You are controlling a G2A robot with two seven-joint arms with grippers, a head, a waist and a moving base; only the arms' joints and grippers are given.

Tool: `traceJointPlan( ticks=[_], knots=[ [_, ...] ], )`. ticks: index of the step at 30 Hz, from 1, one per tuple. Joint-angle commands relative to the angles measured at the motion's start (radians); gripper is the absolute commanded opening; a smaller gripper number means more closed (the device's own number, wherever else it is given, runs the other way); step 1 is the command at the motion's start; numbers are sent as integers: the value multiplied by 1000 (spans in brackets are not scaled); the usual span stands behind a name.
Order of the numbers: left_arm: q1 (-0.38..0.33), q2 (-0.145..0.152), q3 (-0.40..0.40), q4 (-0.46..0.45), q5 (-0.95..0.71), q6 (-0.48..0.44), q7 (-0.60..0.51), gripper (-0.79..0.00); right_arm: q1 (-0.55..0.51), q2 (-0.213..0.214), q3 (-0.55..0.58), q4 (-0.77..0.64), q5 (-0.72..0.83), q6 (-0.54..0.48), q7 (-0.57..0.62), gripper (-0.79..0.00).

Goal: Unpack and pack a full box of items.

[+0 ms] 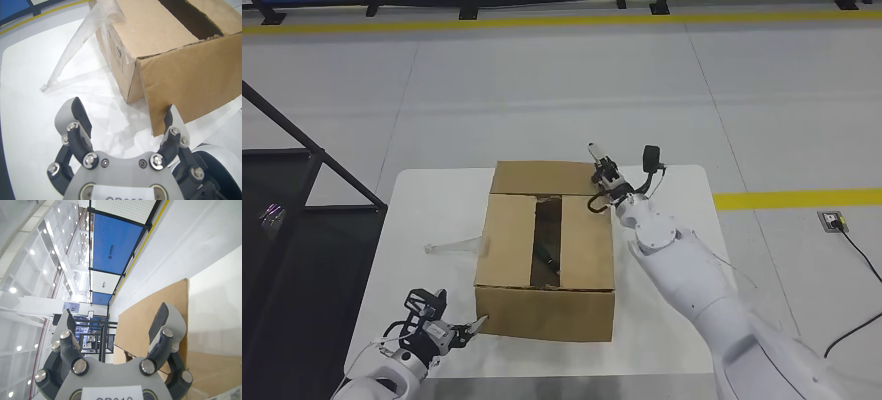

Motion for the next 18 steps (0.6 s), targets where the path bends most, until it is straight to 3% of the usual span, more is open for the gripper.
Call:
traceJointPlan(
  ticks=[1,7,9,14,18],
  knots=[
    [0,0,1,0,0,1,0,0,5,-8,2,23,-10,-4,-3,0],
    [-3,1,3,-4,1,-2,-4,0,19,-21,29,57,-6,-51,8,0],
    [2,2,-4,-15,-15,-11,5,0,15,-21,53,46,35,-90,68,0],
    [34,4,-55,-61,-91,-29,43,0,0,-3,119,-14,160,-147,437,0],
    [51,2,-108,-72,-201,2,74,0,-16,19,127,-78,139,-127,689,0]
  ],
)
